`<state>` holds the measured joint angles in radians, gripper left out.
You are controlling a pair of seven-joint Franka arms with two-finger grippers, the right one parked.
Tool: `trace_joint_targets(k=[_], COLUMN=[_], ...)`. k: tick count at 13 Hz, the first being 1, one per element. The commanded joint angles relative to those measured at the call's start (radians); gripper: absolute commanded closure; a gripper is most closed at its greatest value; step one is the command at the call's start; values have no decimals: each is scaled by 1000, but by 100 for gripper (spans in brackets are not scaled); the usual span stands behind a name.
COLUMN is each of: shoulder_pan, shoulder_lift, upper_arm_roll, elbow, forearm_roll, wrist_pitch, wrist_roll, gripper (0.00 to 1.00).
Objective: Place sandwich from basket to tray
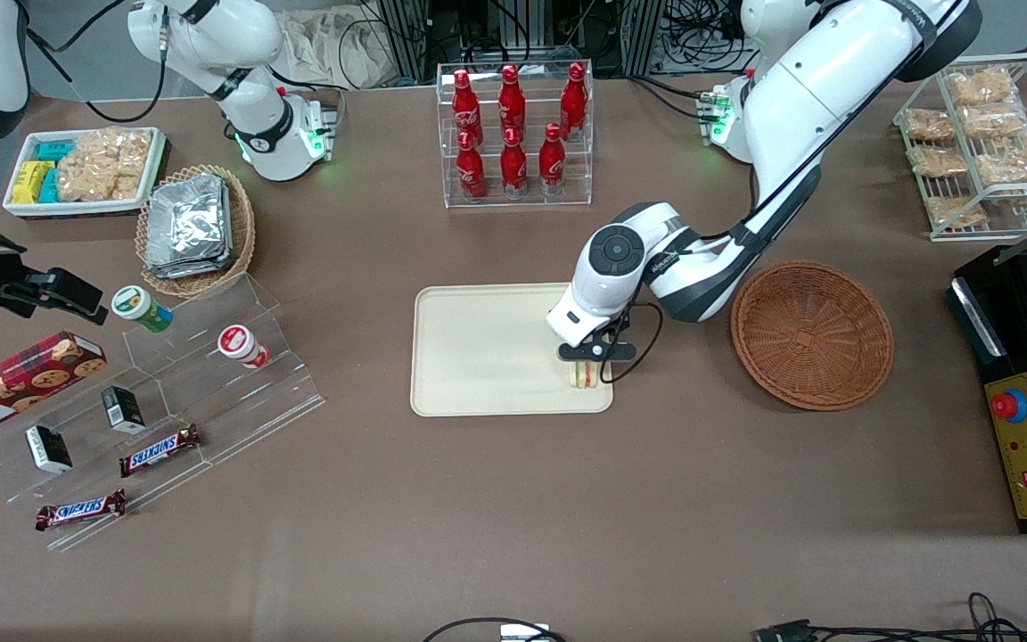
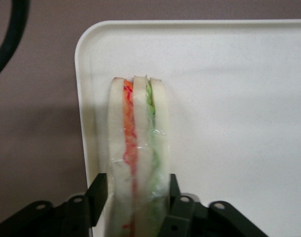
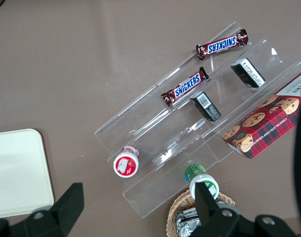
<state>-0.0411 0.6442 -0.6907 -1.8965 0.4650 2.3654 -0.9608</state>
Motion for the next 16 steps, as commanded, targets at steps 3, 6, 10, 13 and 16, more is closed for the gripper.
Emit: trace_joint_targets(k=[3,6,10,13,16], shoulder_pan=[7,6,7,4,-6], shoulder_lift=[-53,-135,-259,-424,-621], upper_arm_roll=[-9,-48,-49,75,277], elbow=[19,114,339,324,187], forearm_roll=[1,-53,-160,-210,-363], wrist_pitch=[-38,-228,-547,-659,-655], wrist_roll=[-24,-59,-9,169,366], gripper=[0,0,0,0,0])
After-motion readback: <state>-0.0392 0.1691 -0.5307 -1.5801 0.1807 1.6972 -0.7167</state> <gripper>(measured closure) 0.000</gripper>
